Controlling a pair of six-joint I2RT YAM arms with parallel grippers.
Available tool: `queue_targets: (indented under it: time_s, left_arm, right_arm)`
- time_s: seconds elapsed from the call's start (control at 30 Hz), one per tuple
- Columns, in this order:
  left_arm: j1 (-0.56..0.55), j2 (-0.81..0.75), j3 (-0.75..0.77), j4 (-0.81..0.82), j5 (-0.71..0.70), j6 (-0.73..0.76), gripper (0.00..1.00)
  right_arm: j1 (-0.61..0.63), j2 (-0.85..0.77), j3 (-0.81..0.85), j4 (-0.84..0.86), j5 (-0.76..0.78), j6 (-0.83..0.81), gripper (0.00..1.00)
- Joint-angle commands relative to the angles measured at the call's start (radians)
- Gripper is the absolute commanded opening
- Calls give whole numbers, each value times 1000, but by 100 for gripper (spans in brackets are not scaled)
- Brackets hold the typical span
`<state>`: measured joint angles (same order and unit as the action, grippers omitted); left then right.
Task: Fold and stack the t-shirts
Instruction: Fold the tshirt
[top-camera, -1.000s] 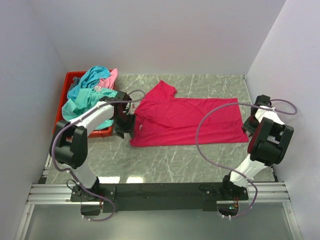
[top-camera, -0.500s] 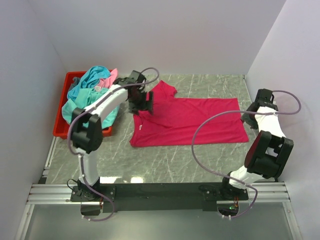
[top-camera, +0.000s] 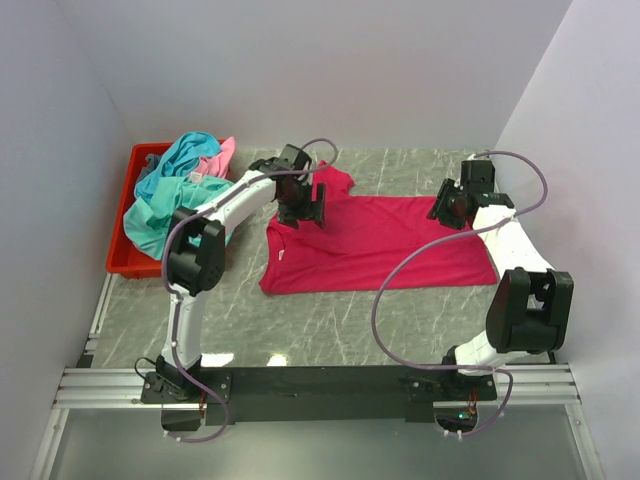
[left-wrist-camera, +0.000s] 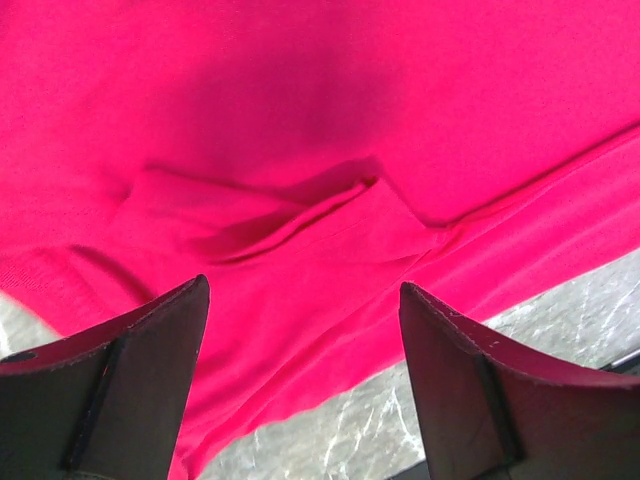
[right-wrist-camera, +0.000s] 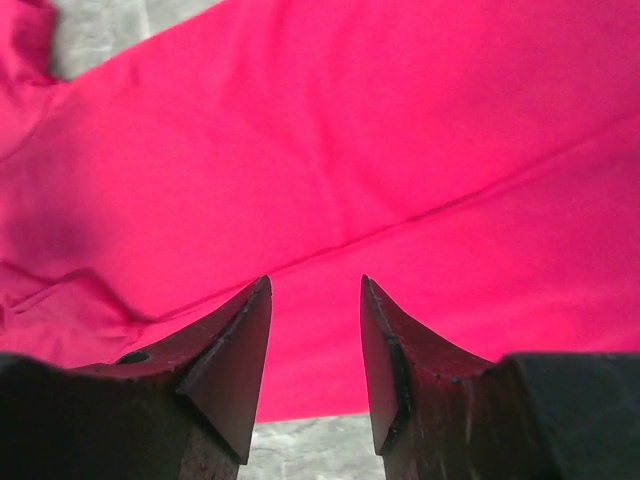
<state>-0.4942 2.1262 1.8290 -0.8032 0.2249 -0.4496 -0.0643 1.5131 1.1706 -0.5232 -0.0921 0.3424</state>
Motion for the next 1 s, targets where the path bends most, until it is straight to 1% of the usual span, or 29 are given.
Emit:
queue_targets:
  time_s: [0.0,0.17,0.4,0.63,0.73,0.9,0.97]
  left_arm:
    - [-49,47,49,50,18,72,82]
    - [-86,97,72,87,20,104,81]
    - [-98,140,78,133,-12,120,80]
    - [-104,133,70,165,-48,124,71]
    - [-106,143,81,177,-48,127,70]
    - [-110,186,145,147,-75,141,69]
    - [-110,186,139,159,-79,144,65]
  right_arm:
    - [21,10,34,52,-41,24,47]
    - [32,-8,-9,61,-54,12,47]
    - [34,-53,-83,77,-70,15,46]
    - [35,-64,-106,72,-70,9,44]
    - [37,-62,-106,72,-72,10,44]
    - [40,-59,-101,68,-77,6,43]
    - [40,-57,-100,65,-74,4,43]
